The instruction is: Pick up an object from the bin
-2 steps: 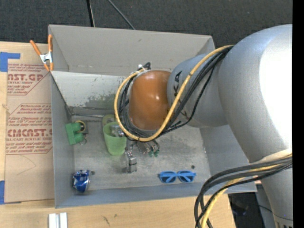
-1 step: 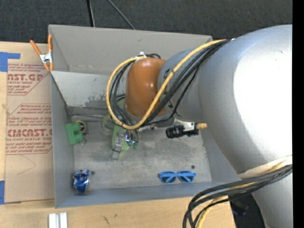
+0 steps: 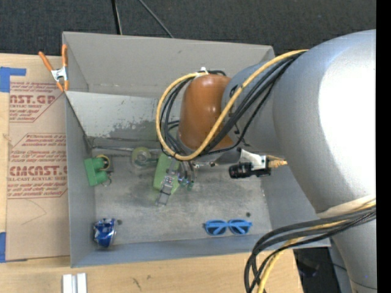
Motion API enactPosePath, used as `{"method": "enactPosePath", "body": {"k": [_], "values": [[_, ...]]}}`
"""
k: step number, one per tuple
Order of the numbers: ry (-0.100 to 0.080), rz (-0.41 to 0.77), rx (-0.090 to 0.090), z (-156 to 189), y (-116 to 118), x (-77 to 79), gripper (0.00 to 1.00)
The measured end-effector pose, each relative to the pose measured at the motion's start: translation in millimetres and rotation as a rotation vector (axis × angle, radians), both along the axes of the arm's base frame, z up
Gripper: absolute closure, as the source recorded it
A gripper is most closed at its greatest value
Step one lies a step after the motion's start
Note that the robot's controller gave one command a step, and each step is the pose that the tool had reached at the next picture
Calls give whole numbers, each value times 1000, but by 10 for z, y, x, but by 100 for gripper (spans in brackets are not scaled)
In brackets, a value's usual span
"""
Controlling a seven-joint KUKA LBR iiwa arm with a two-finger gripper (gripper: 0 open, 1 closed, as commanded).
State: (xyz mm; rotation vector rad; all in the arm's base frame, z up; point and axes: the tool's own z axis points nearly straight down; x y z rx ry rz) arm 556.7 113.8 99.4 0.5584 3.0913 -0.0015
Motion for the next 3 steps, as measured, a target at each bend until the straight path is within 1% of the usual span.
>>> {"method": "enactPosePath", "body": {"k": [1,2,3], "values": [[-16,-216,5,-251,-186,-53,0],[-25,-214,8,-225,-171,-27,0],[-27,-214,9,-212,-172,-19,100]]}}
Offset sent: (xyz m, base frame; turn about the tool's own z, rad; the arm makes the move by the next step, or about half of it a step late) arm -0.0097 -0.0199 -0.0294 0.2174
